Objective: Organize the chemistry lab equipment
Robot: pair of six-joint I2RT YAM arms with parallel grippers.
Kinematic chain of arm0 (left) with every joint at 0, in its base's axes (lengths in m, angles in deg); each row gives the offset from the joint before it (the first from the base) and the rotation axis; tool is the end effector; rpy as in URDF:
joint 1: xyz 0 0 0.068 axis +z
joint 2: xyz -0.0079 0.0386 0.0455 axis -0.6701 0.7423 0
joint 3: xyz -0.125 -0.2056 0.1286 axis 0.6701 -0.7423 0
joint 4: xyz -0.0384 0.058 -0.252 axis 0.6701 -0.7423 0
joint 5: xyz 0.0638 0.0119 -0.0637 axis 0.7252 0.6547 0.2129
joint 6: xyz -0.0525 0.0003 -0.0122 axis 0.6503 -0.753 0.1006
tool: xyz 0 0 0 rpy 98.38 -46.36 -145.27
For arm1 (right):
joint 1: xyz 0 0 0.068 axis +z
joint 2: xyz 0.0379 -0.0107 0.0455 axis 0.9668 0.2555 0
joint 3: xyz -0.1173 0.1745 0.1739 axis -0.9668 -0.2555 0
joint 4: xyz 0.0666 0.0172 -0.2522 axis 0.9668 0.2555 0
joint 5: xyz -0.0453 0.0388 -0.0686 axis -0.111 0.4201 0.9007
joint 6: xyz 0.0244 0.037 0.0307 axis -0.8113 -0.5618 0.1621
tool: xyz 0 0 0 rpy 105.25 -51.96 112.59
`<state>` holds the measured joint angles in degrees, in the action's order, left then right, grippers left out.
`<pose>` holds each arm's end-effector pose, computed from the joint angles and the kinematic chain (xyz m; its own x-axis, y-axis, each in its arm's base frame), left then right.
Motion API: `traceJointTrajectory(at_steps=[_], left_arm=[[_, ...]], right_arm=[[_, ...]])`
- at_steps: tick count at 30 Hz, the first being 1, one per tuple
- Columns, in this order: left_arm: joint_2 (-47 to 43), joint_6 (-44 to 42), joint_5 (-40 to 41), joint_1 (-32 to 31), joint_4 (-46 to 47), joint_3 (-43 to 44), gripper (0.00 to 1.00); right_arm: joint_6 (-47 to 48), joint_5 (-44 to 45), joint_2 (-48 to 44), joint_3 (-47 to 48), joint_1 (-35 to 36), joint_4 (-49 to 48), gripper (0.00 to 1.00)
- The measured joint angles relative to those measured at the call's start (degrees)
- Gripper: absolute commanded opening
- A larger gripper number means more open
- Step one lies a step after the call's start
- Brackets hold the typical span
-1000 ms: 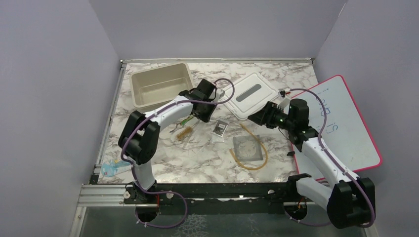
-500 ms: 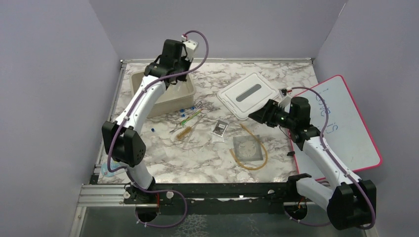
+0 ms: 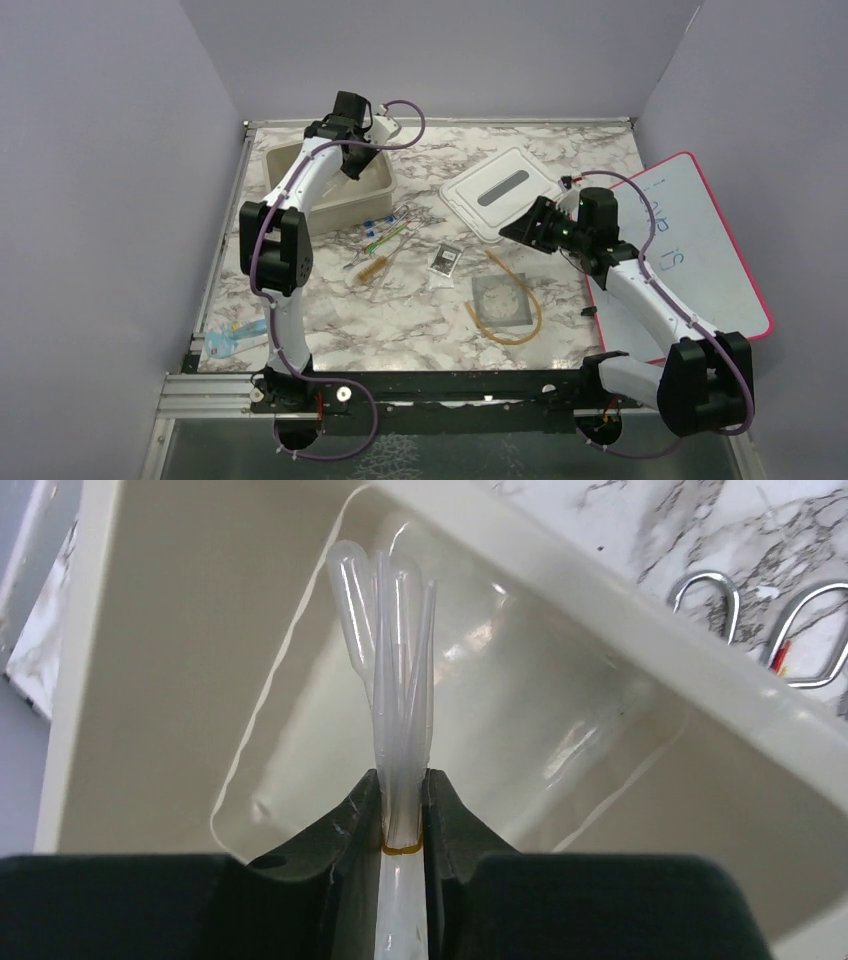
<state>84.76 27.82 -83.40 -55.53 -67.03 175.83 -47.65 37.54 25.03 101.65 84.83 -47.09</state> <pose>0.4316 -0.1029 0.2816 -0.5532 0.6650 -0.5017 0.5990 0.7361 0.3152 0.2426 0.0595 0.2439 -0.7398 0.3718 -0.5608 -0.1881 0.6860 0.7029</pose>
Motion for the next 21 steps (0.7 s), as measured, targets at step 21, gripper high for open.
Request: traceJointTrajectory(at_steps=[21], left_arm=[[11.37,-17.73,0.11,2.51,-2.12,10.58,0.15]], right_arm=[[-0.39,-0.39,3.52,1.99,0.0,0.07,0.6]])
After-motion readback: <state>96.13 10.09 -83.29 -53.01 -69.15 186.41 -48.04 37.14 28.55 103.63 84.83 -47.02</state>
